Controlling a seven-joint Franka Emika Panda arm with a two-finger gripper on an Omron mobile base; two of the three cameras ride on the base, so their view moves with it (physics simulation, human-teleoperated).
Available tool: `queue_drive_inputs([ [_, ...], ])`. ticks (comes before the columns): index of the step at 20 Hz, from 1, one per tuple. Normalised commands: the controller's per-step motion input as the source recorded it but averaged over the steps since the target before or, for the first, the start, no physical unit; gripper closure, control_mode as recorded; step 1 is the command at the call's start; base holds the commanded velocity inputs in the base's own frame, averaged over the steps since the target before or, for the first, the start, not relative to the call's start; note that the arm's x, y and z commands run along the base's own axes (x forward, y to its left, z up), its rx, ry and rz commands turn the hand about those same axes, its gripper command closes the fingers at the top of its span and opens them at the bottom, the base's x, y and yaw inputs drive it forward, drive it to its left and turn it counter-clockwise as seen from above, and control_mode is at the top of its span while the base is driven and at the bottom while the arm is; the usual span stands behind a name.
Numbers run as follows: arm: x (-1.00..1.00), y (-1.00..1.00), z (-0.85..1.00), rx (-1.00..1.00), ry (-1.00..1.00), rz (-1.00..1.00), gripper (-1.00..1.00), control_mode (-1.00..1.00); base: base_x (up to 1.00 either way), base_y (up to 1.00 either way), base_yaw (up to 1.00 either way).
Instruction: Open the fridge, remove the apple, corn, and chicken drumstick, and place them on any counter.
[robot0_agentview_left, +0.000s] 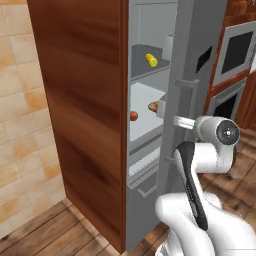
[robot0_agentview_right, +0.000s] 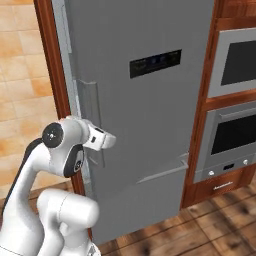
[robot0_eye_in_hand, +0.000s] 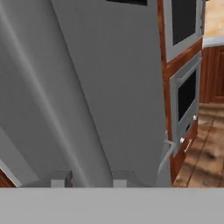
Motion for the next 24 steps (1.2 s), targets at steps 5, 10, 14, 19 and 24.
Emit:
queue_drive_inputs([
  [5, -0.96, -0.82, 0.35, 0.21, -0.13, -0.04, 1.00, -1.00, 0.00, 0.00, 0.00],
  [10, -0.95, 0.74, 0.33, 0.01, -0.05, 0.00, -1.00, -1.00, 0.00, 0.00, 0.00],
  [14, -0.22, 1.00, 0.47, -0.04, 0.03, 0.00, -1.00, -1.00, 0.00, 0.00, 0.00],
  [19, 0.97, 0.18, 0.05, -0.01, 0.07, -0.02, -1.00, -1.00, 0.00, 0.00, 0.00],
  [24, 1.00, -0.15, -0.27, -0.04, 0.16, -0.08, -1.00, -1.00, 0.00, 0.00, 0.00],
])
